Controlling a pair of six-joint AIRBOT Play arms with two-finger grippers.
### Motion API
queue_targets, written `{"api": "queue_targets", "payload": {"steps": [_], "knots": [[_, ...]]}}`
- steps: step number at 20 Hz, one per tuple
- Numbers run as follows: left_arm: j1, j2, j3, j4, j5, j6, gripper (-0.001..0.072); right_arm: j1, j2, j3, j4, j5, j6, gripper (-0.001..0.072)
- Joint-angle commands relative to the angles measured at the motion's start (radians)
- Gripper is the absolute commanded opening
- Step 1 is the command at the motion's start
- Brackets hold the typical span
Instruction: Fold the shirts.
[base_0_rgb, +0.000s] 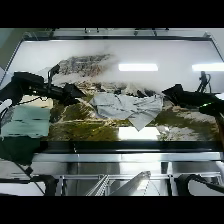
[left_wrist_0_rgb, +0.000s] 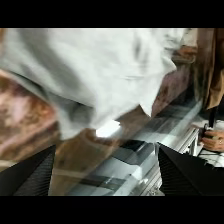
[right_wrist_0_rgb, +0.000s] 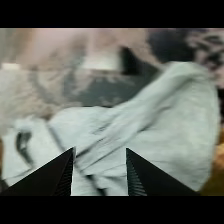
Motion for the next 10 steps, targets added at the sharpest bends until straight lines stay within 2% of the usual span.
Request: {"api": "queue_targets", "payload": {"steps": [1,3,5,7,10], "knots": [[0.063,-0.145,0.097,-0.001,0.121,-0.001,0.072,-0.063,-0.172,0.042,-0.003,0.076,-0.031,0.0366],[0.072,-0.146,0.093,0.001,0.152,-0.027,0.072,-0.119,-0.159,0.042,-0.08,0.115,-0.035,0.0366],[0.05,-0.134,0.033,0.0,0.132,-0.035,0.072,-0.169,-0.148,0.042,-0.197,0.137,0.031,0.0367],[0.006,-0.13,-0.023,-0.001,0.073,-0.035,0.072,-0.185,-0.149,0.035,-0.288,0.135,0.088,0.0367],[-0.066,-0.131,-0.053,-0.001,-0.043,-0.034,0.072,-0.156,-0.152,0.009,-0.3,0.124,0.089,0.0366]]}}
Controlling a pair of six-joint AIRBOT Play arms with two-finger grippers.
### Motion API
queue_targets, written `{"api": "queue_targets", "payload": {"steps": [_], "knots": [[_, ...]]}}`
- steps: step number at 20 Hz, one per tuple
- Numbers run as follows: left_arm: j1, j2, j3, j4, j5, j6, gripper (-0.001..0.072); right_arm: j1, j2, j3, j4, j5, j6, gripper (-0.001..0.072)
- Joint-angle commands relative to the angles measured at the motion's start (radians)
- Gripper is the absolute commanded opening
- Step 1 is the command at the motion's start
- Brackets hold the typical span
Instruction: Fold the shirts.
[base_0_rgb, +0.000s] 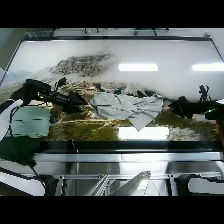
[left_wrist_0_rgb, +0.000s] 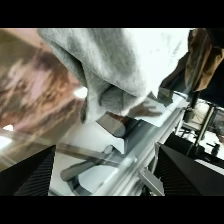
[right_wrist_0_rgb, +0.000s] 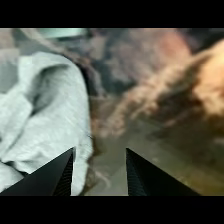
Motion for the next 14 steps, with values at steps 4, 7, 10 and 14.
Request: {"api": "queue_targets", "payload": {"steps": [4,7,10,14], "knots": [[-0.132,-0.003,0.03,0.001,-0.223,-0.006,0.0706,0.111,-0.043,-0.015,-0.004,-0.039,0.029,0.0365],[-0.166,-0.024,0.094,0.002,-0.277,-0.006,0.0705,0.208,-0.086,-0.015,0.082,-0.071,0.008,0.0361],[-0.179,-0.098,0.182,0.003,-0.225,-0.008,0.0299,0.245,-0.097,-0.015,0.143,-0.072,-0.036,0.0126],[-0.192,-0.188,0.275,-0.001,-0.125,-0.008,0.0011,0.239,-0.096,-0.014,0.154,-0.019,-0.058,0.0014]]}}
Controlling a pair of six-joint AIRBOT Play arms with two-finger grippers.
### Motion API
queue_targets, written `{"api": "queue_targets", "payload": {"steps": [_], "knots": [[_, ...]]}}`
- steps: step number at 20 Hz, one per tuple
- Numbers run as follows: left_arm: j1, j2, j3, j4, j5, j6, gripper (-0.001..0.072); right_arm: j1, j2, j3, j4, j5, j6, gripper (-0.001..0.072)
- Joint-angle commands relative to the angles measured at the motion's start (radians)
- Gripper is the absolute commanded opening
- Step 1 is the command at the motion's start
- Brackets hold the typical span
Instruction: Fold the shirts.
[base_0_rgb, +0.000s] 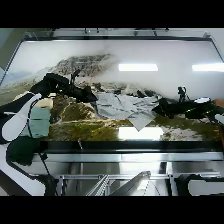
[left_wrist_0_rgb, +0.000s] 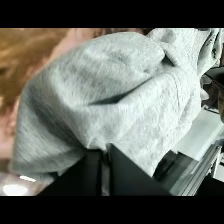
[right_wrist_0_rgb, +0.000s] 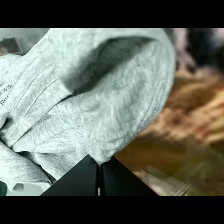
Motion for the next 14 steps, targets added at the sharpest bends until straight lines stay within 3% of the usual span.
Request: {"api": "queue_targets", "payload": {"steps": [1,5,9,14], "knots": [[-0.017,-0.058,0.081,-0.003,0.091,-0.002,0.0011,0.006,0.0,0.001,0.049,0.067,-0.05,0.0014],[0.017,0.042,0.169,-0.003,0.225,-0.002,0.001,-0.058,0.14,0.009,0.134,0.239,-0.106,0.0013],[0.107,0.343,0.22,-0.109,0.366,0.0,0.0011,-0.274,0.475,0.065,0.423,0.456,-0.221,0.0013],[0.257,0.869,0.277,-0.118,0.254,0.041,0.0013,-0.628,0.973,0.124,0.884,0.532,-0.357,0.0013]]}}
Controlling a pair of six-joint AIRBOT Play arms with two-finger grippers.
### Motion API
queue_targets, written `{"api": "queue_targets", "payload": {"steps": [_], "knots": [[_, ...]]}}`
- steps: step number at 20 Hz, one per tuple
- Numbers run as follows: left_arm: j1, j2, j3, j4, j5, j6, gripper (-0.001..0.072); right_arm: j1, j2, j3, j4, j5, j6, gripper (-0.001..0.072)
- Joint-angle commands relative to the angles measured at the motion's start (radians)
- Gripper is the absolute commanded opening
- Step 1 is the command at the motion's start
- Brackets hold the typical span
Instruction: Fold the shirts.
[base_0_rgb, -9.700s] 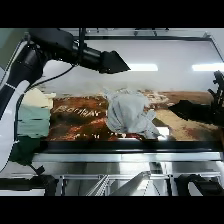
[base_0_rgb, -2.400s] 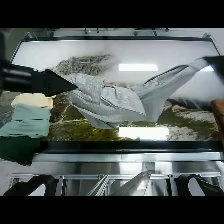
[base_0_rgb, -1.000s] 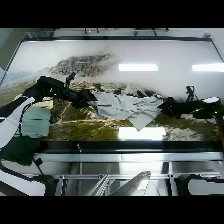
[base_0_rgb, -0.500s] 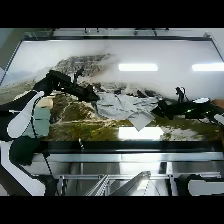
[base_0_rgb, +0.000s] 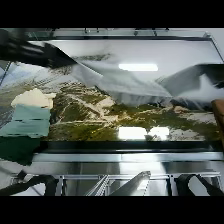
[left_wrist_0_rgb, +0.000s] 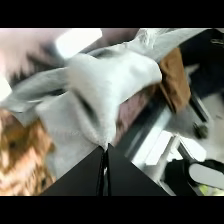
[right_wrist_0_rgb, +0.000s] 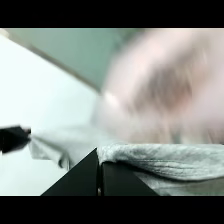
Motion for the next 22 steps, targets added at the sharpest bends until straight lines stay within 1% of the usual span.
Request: {"api": "queue_targets", "payload": {"steps": [1,2,4,6,8,10,11,12,14,16,18,19,20,21,22], "knots": [[0.136,0.364,0.036,0.003,-0.103,0.045,0.0014,-0.236,0.336,0.035,0.319,0.05,-0.11,0.0014],[0.198,0.452,0.035,0.035,-0.148,0.048,0.0014,-0.25,0.392,0.04,0.317,0.022,-0.111,0.0013],[0.322,0.578,-0.004,0.047,-0.17,0.095,0.0015,-0.222,0.461,0.041,0.282,-0.031,-0.111,0.0013],[0.451,0.653,-0.099,0.042,-0.166,0.098,0.0015,-0.191,0.482,0.041,0.182,-0.084,-0.103,0.0013],[0.54,0.662,-0.228,0.005,-0.156,0.121,0.0015,-0.179,0.472,0.04,0.072,-0.111,-0.096,0.0013],[0.546,0.595,-0.325,-0.022,-0.162,0.153,0.0015,-0.149,0.425,0.027,-0.05,-0.179,-0.077,0.0014],[0.511,0.528,-0.358,-0.027,-0.175,0.188,0.0015,-0.119,0.386,0.006,-0.073,-0.205,-0.077,0.0014],[0.45,0.447,-0.381,-0.024,-0.201,0.221,0.0015,-0.069,0.328,-0.022,-0.093,-0.232,-0.078,0.0014],[0.314,0.245,-0.369,-0.012,-0.202,0.27,0.0016,0.073,0.185,-0.084,-0.159,-0.322,-0.082,0.0013],[0.175,-0.004,-0.303,0.009,-0.205,0.27,0.0015,0.243,0.0,-0.133,-0.23,-0.489,-0.089,0.0014],[0.079,-0.259,-0.208,0.01,-0.206,0.266,0.0013,0.38,-0.221,-0.137,-0.238,-0.703,-0.161,0.0014],[0.049,-0.373,-0.153,0.009,-0.196,0.246,0.0012,0.419,-0.33,-0.119,-0.218,-0.788,-0.195,0.0014],[0.027,-0.491,-0.087,0.007,-0.164,0.208,0.0012,0.436,-0.45,-0.076,-0.211,-0.812,-0.221,0.0014],[0.015,-0.595,-0.016,0.006,-0.107,0.165,0.0018,0.435,-0.553,-0.026,-0.212,-0.776,-0.22,0.0048],[0.013,-0.676,0.051,0.004,-0.042,0.132,0.0221,0.422,-0.64,0.026,-0.212,-0.697,-0.218,0.0247]]}}
